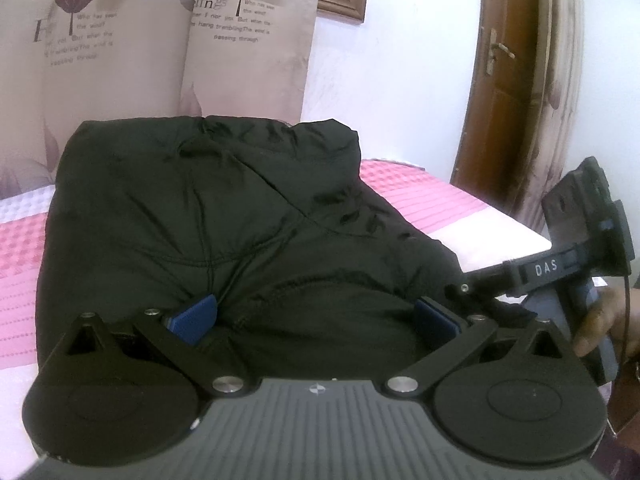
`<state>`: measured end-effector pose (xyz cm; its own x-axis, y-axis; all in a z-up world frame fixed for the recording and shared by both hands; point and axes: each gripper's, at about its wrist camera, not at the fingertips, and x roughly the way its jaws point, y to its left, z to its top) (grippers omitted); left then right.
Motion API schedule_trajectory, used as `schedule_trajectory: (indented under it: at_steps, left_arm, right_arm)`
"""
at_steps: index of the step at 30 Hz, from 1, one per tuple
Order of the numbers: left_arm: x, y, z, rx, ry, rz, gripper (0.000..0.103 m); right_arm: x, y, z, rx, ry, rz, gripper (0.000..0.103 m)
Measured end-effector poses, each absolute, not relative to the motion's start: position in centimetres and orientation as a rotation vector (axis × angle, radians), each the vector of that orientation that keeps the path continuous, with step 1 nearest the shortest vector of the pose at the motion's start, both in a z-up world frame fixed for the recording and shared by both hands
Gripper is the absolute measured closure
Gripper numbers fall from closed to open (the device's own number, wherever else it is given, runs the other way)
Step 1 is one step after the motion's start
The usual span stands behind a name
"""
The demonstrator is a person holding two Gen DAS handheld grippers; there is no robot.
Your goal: Fold large clothes
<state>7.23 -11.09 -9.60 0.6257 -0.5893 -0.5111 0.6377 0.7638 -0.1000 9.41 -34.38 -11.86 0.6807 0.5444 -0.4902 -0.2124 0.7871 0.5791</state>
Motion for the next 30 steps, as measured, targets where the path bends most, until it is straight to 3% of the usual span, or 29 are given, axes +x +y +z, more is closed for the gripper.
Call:
schedule_trajectory:
  at_steps: [12, 18, 24, 30]
  left_arm:
    - [6.6, -11.3, -8.7, 0.121, 0.565, -0.679, 0.0]
    - [7.1, -4.3, -5.1, -0.058, 0.506, -0.642, 0.0]
    - [13.2, 2.7, -7.6, -0.282, 0.729, -0.667, 0.0]
    - [17.5, 2.2, -13.0, -0.379, 0.924, -0.79, 0.0]
  right_arm:
    - [10.7, -34.8, -12.4, 0.59, 0.703, 0.486, 0.0]
    - [10.9, -35.6, -12.4, 0.599, 0.721, 0.519, 0.0]
    - [11.2, -36.2, -12.5, 0.609, 0.738, 0.545, 0.0]
    - [11.7, -36.4, -12.3, 0.606, 0.758, 0.573, 0.0]
